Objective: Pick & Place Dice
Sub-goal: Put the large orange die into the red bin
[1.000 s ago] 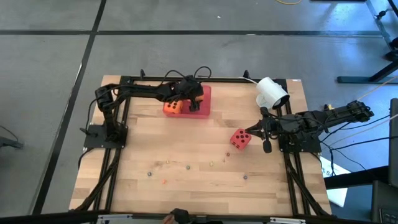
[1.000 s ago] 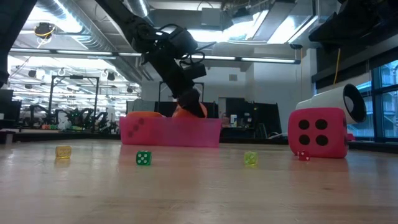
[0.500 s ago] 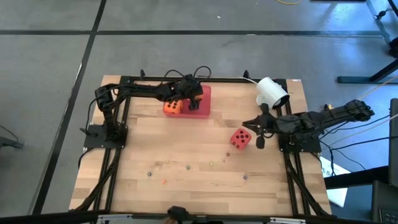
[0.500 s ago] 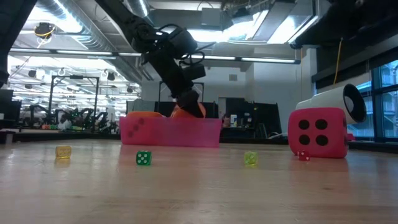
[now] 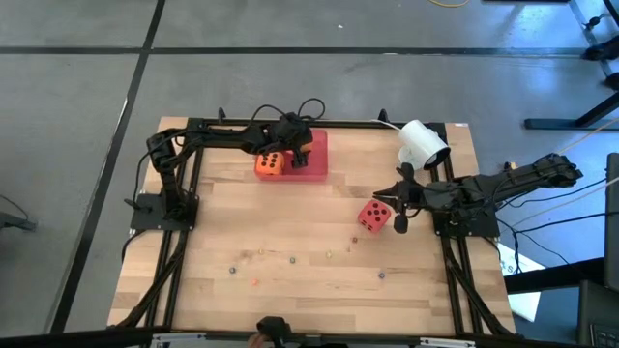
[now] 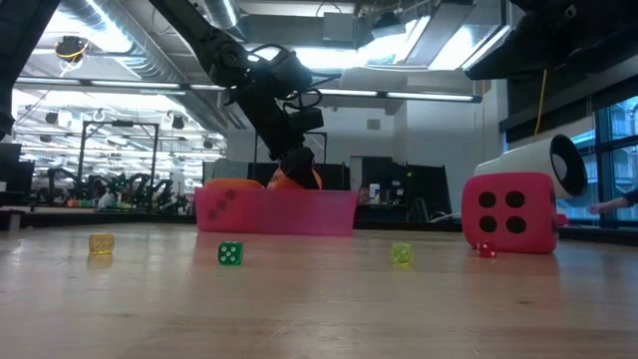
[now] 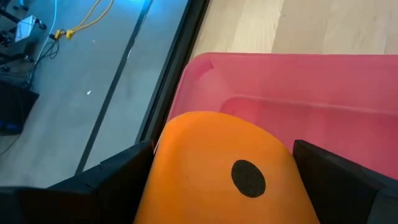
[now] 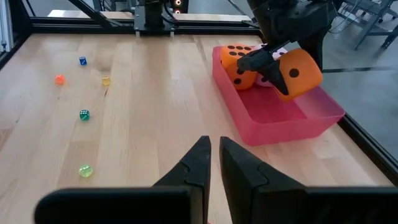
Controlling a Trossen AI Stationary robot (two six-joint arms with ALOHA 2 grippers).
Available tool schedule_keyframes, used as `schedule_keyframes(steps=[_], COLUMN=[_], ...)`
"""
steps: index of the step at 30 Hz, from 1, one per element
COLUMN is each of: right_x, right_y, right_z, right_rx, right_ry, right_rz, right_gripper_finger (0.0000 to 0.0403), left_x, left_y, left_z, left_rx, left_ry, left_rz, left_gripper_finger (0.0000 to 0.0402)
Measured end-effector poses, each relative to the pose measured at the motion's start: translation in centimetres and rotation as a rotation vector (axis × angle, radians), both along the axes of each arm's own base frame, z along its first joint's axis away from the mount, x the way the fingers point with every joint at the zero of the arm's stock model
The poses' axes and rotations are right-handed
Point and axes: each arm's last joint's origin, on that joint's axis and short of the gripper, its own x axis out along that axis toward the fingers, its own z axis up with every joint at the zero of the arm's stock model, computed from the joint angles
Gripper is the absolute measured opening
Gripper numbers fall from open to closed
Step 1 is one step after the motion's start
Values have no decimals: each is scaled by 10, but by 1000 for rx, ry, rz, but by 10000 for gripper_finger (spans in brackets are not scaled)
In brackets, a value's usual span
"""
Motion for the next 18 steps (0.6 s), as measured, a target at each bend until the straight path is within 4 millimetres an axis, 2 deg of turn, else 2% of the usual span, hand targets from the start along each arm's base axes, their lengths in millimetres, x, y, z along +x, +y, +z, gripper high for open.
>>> schedule_keyframes(steps=[5, 10, 18], right_x=[0, 0, 0], right_y=[0, 0, 0], right_z=[0, 0, 0], right_rx=[0, 0, 1], right_ry=[0, 0, 0], right_rz=[0, 0, 3], right_gripper_finger=[36, 36, 36], left_x=[0, -1, -2], left_y=[0, 1, -1], left_z=[0, 0, -3], left_rx=[-3, 6, 11], left_ry=[-5, -9, 54], left_rz=[12, 77, 44], left_gripper_finger=[361, 381, 399])
